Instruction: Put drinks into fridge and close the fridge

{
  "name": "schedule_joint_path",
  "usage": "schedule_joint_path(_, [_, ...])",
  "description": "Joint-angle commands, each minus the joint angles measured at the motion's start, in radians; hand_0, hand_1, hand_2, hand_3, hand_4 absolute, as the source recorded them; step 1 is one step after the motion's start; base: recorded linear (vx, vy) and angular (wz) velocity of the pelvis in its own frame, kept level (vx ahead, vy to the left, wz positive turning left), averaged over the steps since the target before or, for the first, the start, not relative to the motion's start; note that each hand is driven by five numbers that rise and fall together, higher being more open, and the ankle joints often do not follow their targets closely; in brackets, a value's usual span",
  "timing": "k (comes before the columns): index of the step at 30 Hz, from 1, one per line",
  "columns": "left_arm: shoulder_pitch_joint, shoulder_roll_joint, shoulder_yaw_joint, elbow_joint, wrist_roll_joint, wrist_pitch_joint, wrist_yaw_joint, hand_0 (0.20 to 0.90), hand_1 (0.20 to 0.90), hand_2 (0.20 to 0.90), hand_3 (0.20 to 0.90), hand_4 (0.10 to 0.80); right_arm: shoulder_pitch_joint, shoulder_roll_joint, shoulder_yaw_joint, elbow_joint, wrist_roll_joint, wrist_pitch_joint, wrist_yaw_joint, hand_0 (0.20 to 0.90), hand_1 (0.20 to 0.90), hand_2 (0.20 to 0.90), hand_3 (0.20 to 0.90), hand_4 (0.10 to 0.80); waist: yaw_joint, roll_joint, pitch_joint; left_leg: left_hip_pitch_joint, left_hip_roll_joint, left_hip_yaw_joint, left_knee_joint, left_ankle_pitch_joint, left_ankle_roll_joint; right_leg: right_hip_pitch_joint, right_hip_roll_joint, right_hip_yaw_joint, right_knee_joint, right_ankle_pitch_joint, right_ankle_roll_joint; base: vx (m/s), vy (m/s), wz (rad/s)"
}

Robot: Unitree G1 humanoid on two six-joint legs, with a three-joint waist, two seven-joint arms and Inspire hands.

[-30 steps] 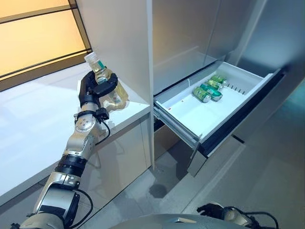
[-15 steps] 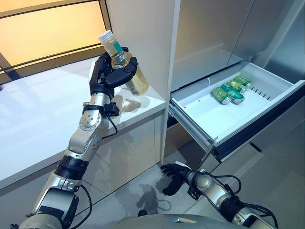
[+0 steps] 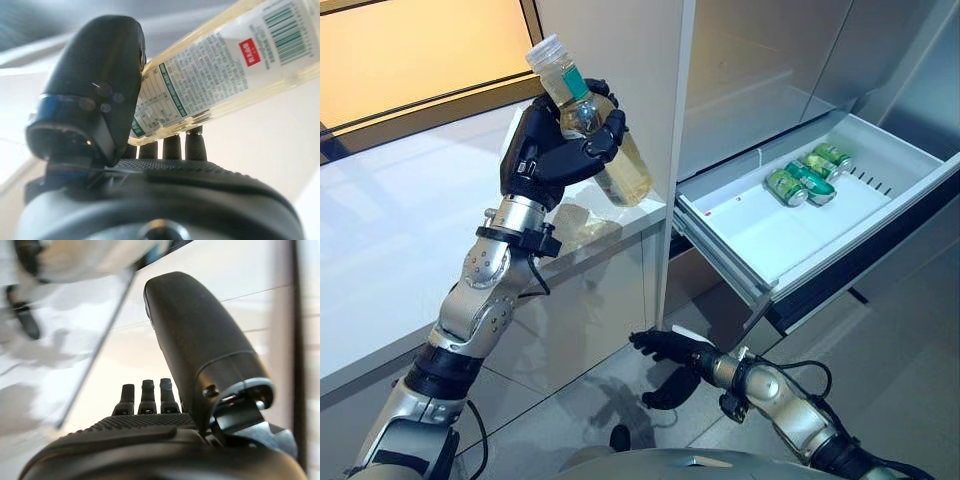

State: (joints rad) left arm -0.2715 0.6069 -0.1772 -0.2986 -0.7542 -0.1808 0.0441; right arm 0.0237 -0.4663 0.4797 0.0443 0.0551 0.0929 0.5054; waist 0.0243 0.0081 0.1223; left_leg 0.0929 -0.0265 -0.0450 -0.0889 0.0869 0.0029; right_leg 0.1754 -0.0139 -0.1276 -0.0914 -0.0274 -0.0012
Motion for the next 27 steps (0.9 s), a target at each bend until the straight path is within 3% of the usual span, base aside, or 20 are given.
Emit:
schedule_joint_path(1, [-0.091, 0.015, 0.139, -0.103, -0.031, -0.208, -0.083, 0.3, 0.3, 0.3, 0.2, 0.1, -0.079, -0.028, -0.099, -0.177, 0.211, -0.062, 0.135, 0.9, 0.9, 0.9, 0.9, 0.8, -0.008, -0.019, -0.077, 0.034, -0.044, -0.028, 0.002, -0.103, 0.008, -0.041, -0.031, 0.005, 0.014, 0.05, 0.086, 0.0, 0.0, 0.0])
schedule_joint_path(7, [-0.024, 0.01, 0.204, -0.106, -0.057, -0.225, -0.205, 0.3, 0.3, 0.3, 0.2, 0.1, -0.122, -0.069, -0.25, -0.283, 0.459, -0.095, 0.358, 0.9, 0.9, 0.9, 0.9, 0.8, -0.003, -0.029, -0.086, 0.027, -0.044, -0.023, 0.002, -0.096, 0.01, -0.049, -0.032, 0.002, 0.015, 0.059, 0.084, -0.018, -0.001, 0.01])
schedule_joint_path(9, [-0.015, 0.009, 0.22, -0.103, -0.057, -0.226, -0.231, 0.3, 0.3, 0.3, 0.2, 0.1, -0.141, -0.079, -0.29, -0.31, 0.514, -0.092, 0.377, 0.9, 0.9, 0.9, 0.9, 0.8, -0.002, -0.031, -0.09, 0.027, -0.043, -0.021, 0.002, -0.097, 0.01, -0.049, -0.032, 0.002, 0.014, 0.058, 0.084, 0.0, 0.0, 0.0])
schedule_joint_path(13, [0.008, 0.015, 0.259, -0.092, -0.048, -0.249, -0.282, 0.3, 0.3, 0.3, 0.2, 0.1, -0.164, -0.093, -0.389, -0.328, 0.627, -0.118, 0.33, 0.9, 0.9, 0.9, 0.9, 0.8, -0.003, -0.034, -0.096, 0.029, -0.042, -0.02, 0.002, -0.099, 0.01, -0.049, -0.03, 0.004, 0.014, 0.059, 0.083, 0.0, 0.0, 0.0])
schedule_joint_path(19, [0.053, 0.029, 0.329, -0.087, -0.053, -0.262, -0.369, 0.3, 0.3, 0.3, 0.2, 0.1, -0.117, -0.091, -0.533, -0.325, 0.625, -0.136, 0.199, 0.9, 0.9, 0.9, 0.9, 0.8, -0.018, -0.032, -0.104, 0.029, -0.039, -0.016, 0.002, -0.104, 0.014, -0.054, -0.027, 0.014, 0.014, 0.058, 0.081, 0.0, -0.002, -0.01])
schedule_joint_path(23, [0.05, 0.031, 0.322, -0.09, -0.057, -0.238, -0.391, 0.3, 0.3, 0.3, 0.2, 0.1, -0.117, -0.084, -0.536, -0.318, 0.621, -0.116, 0.191, 0.9, 0.9, 0.9, 0.9, 0.8, -0.023, -0.031, -0.106, 0.029, -0.037, -0.014, 0.002, -0.107, 0.015, -0.057, -0.024, 0.018, 0.013, 0.058, 0.08, 0.0, -0.007, -0.03])
schedule_joint_path(27, [0.007, 0.042, 0.263, -0.081, -0.091, -0.2, -0.394, 0.3, 0.3, 0.3, 0.2, 0.1, -0.168, -0.096, -0.487, -0.309, 0.642, -0.093, 0.167, 0.9, 0.9, 0.9, 0.9, 0.8, -0.023, -0.03, -0.103, 0.034, -0.036, -0.012, 0.002, -0.108, 0.013, -0.053, -0.022, 0.02, 0.013, 0.057, 0.078, 0.0, 0.0, 0.0])
